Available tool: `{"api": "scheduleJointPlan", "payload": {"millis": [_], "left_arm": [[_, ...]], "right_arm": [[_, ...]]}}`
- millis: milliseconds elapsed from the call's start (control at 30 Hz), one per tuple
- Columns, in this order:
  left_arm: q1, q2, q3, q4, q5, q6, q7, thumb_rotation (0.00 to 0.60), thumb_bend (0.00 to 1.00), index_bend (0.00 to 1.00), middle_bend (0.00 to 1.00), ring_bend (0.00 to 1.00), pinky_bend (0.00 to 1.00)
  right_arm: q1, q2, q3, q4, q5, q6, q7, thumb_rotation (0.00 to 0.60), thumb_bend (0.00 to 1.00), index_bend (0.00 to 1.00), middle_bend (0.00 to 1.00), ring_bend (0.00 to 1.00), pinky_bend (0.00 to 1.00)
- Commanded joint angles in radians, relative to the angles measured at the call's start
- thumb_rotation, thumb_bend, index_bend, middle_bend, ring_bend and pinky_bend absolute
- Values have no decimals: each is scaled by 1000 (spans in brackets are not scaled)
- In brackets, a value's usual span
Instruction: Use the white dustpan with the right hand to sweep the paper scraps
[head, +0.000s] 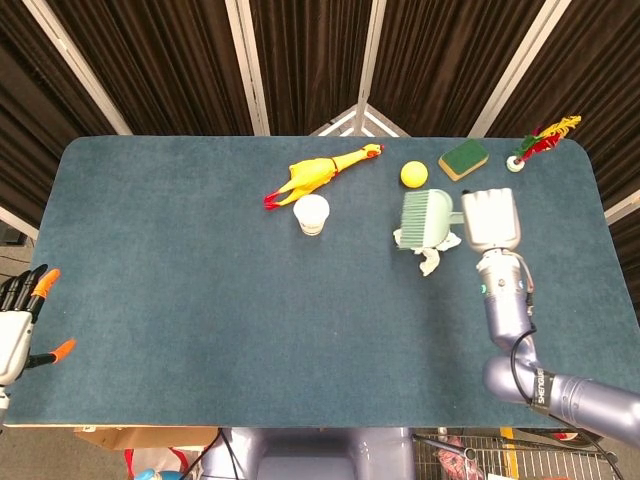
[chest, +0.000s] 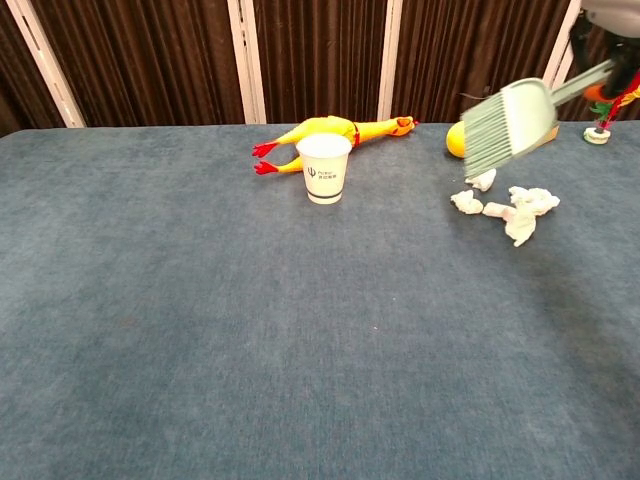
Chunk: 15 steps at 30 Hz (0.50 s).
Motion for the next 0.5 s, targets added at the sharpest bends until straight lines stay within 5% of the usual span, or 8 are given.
{"api": "scheduleJointPlan", "payload": {"millis": [33,500], "left_arm": [[-1,0,0,0,-2,-1,0,600,10,0,0,0,0],[0,6,-3,1,-16,-6,-18,600,10,0,0,0,0]], "right_arm": [[27,-23,3,-21,21,1,-9,600,627,795,963,979,846],[53,-198,-78,263,95,-89,6,600,627,796,963,979,846]]}}
